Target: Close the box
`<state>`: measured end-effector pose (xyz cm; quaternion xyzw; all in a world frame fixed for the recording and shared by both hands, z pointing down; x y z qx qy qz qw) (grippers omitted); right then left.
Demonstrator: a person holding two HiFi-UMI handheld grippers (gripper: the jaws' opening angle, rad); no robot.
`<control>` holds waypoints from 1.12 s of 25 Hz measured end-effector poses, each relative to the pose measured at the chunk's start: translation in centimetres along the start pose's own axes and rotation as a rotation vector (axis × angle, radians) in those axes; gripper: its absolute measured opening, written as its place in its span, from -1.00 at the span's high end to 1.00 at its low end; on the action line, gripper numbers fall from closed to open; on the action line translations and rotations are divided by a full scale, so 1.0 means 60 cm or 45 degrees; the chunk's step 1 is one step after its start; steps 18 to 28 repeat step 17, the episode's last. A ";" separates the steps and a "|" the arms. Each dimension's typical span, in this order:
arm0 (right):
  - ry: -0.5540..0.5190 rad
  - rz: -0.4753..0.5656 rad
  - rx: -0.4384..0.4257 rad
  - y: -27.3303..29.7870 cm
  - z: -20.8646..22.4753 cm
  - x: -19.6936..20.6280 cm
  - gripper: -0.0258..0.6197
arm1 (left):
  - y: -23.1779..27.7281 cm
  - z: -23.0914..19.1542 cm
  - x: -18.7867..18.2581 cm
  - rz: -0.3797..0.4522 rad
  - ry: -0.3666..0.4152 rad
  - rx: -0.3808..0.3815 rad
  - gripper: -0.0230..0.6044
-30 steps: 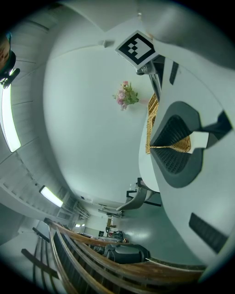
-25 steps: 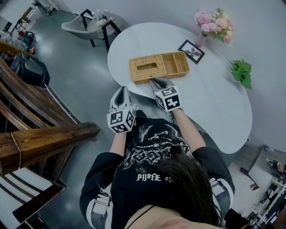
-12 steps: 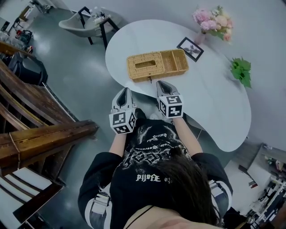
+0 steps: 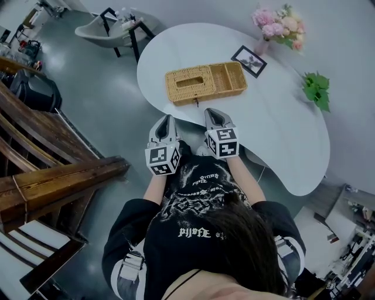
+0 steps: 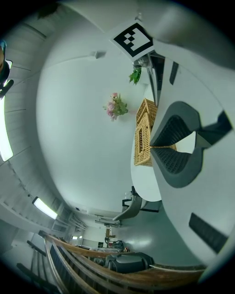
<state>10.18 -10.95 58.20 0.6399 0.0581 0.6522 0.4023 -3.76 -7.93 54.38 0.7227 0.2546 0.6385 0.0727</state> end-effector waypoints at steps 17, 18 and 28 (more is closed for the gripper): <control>-0.054 0.037 0.036 -0.010 -0.007 0.006 0.84 | -0.004 0.009 0.014 -0.032 0.015 0.005 0.84; -0.054 0.037 0.036 -0.010 -0.007 0.006 0.84 | -0.004 0.009 0.014 -0.032 0.015 0.005 0.84; -0.054 0.037 0.036 -0.010 -0.007 0.006 0.84 | -0.004 0.009 0.014 -0.032 0.015 0.005 0.84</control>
Point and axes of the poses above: the fingertips, and each gripper's own axes: y forward along the fingers, z to its right, x out of its underside, the point moved 1 cm from there along -y, backward along the fingers, and after that the axes turned 7 degrees about -z, right-handed, at the moved point
